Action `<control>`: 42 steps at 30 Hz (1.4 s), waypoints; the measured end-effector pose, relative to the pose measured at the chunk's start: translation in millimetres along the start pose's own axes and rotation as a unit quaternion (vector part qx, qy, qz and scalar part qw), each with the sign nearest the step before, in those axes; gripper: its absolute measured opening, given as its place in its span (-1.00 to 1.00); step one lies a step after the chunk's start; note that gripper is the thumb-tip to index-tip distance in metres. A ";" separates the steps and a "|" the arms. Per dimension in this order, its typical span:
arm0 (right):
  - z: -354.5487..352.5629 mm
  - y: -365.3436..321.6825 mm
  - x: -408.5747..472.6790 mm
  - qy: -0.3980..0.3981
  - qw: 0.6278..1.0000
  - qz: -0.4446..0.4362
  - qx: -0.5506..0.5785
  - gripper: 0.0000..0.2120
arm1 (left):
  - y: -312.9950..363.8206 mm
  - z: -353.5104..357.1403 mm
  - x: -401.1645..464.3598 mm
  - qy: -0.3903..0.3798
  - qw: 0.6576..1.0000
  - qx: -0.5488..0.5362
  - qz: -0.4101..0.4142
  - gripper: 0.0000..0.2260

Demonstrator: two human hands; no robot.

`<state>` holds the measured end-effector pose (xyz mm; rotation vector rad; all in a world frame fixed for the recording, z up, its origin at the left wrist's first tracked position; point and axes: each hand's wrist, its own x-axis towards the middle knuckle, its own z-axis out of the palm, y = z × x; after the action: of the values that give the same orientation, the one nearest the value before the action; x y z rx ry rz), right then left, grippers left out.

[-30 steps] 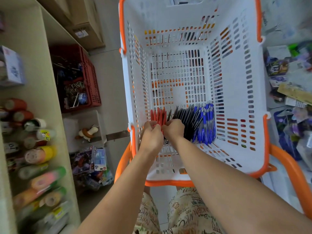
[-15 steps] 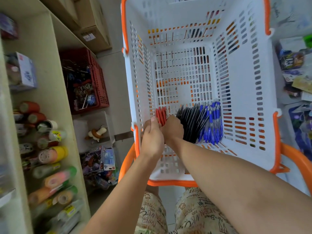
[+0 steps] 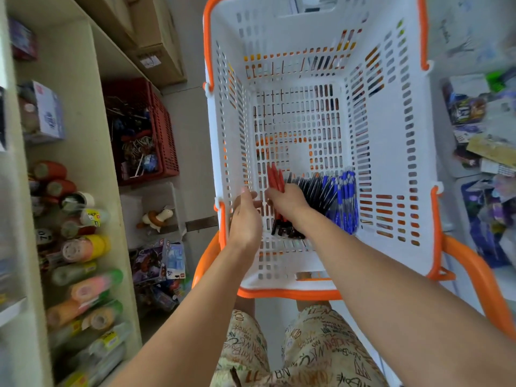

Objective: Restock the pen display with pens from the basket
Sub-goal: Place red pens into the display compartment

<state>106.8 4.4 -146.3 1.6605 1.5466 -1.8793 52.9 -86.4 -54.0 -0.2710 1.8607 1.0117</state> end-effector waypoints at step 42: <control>333.7 140.8 -563.3 -0.385 0.912 -0.103 0.100 -0.54 | -303.8 -335.1 -385.6 0.356 0.534 -0.728 0.242 -0.78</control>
<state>201.2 -575.2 175.8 0.6329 1.2305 -2.4372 207.0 -615.2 169.3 -1.3447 1.0968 3.0793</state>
